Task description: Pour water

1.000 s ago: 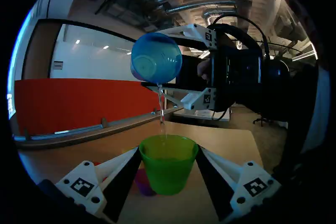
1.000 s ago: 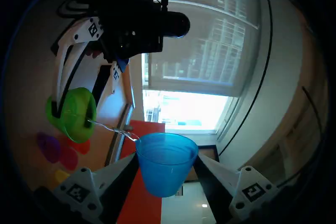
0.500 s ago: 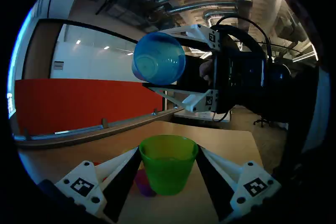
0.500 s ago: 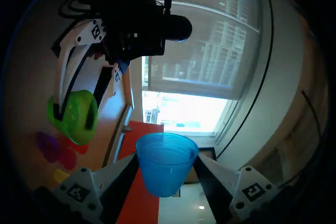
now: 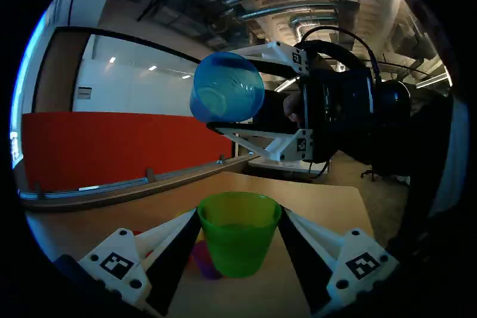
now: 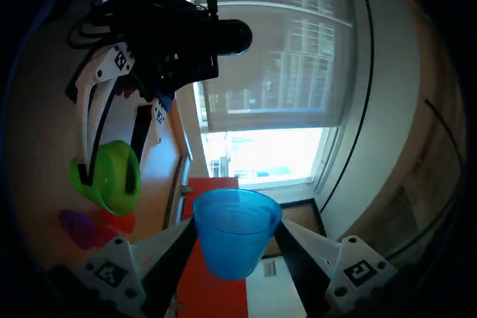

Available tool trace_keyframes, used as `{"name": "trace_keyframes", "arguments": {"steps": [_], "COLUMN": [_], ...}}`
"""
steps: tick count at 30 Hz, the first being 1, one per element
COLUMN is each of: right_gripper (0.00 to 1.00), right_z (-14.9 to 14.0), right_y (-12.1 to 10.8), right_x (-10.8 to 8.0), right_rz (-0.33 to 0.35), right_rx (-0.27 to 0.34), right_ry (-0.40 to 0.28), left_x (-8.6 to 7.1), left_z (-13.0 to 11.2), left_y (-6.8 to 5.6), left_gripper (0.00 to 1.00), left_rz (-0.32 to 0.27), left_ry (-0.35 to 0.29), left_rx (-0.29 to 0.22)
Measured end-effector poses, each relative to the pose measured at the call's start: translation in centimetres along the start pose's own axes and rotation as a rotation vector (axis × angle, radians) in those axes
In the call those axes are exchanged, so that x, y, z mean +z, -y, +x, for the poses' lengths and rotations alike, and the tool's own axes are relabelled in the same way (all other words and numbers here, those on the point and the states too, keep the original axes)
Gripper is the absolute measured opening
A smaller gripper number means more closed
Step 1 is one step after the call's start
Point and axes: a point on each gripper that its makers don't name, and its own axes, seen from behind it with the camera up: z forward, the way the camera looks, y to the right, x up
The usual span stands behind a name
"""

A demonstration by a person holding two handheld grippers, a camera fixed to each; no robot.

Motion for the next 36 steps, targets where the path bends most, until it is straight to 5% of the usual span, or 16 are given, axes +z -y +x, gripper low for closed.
{"name": "trace_keyframes", "arguments": {"steps": [11,26,36], "right_gripper": [0.90,0.90,0.90], "right_z": [-0.6,-1.0,-0.4], "right_y": [0.2,1.0,1.6], "right_x": [-0.8,-1.5,-1.6], "right_rz": [0.003,0.042,0.096], "right_rx": [0.284,0.796,1.026], "right_ry": [0.001,0.003,-0.012], "left_x": [-0.1,0.1,0.0], "left_z": [0.0,0.1,0.2], "left_y": [0.3,0.3,0.4], "left_gripper": [0.88,0.88,0.88], "left_rz": [0.007,0.010,0.012], "left_ry": [0.007,0.014,0.019], "left_rx": [0.006,0.014,0.020]}}
